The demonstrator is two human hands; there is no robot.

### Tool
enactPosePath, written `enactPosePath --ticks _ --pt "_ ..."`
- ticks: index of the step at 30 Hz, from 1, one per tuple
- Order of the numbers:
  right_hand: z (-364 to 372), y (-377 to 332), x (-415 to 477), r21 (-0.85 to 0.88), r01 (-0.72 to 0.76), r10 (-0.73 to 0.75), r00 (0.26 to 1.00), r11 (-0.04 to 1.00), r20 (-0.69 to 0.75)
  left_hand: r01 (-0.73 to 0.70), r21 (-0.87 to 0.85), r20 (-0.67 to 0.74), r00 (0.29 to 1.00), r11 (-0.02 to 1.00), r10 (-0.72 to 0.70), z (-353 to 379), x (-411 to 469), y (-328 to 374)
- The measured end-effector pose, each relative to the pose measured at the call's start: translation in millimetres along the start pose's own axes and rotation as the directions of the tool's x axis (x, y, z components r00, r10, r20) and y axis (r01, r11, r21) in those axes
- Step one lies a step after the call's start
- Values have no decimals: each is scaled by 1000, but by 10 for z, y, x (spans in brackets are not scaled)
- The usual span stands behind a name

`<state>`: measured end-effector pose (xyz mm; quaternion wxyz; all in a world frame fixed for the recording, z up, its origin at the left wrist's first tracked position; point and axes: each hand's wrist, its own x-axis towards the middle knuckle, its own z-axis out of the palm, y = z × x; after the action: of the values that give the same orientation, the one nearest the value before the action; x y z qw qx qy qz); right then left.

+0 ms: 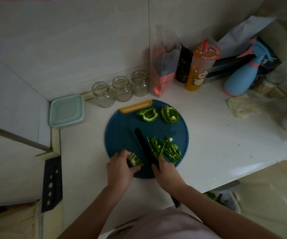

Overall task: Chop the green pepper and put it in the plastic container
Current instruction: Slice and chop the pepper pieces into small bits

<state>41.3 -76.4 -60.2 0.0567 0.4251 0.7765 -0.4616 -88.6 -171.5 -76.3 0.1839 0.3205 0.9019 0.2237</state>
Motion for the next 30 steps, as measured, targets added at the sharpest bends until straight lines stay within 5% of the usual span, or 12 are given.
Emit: enactPosePath --ticks 9,30 --pt "48 -34 -84 -54 103 -101 994 993 43 4 95 29 1000 996 -7 -13 33 25" --pt "114 -35 -68 -22 89 -87 995 996 54 15 134 52 998 991 -22 -39 58 42"
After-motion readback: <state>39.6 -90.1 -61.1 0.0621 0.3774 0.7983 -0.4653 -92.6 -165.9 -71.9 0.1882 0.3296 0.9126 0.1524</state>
